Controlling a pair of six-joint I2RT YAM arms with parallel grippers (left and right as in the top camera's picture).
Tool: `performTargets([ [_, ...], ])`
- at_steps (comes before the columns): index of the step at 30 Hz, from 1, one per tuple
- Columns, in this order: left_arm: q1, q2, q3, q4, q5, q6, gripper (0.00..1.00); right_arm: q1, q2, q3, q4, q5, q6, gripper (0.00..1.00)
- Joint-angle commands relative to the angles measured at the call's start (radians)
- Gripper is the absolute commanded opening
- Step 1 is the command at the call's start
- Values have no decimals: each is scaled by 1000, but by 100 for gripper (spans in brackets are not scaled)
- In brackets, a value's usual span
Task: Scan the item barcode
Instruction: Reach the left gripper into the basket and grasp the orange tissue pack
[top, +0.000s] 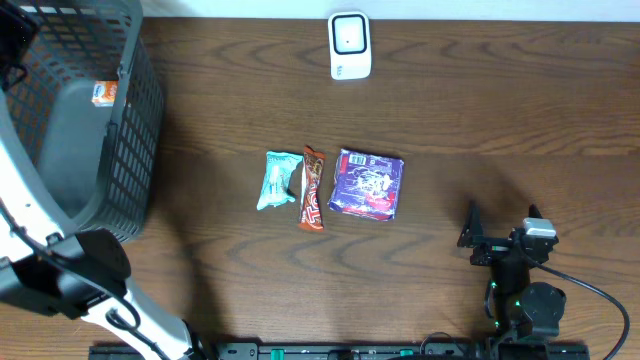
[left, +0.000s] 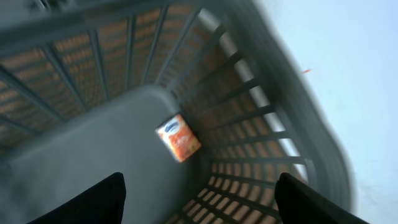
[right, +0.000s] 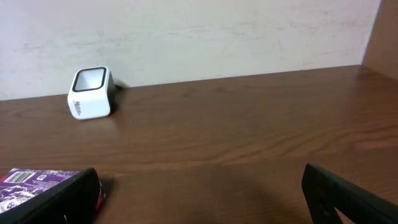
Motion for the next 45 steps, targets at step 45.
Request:
performTargets([
  [45,-95,453,-91,97,-167,-164,68,6,-5,-2,-4,1,-9,99],
])
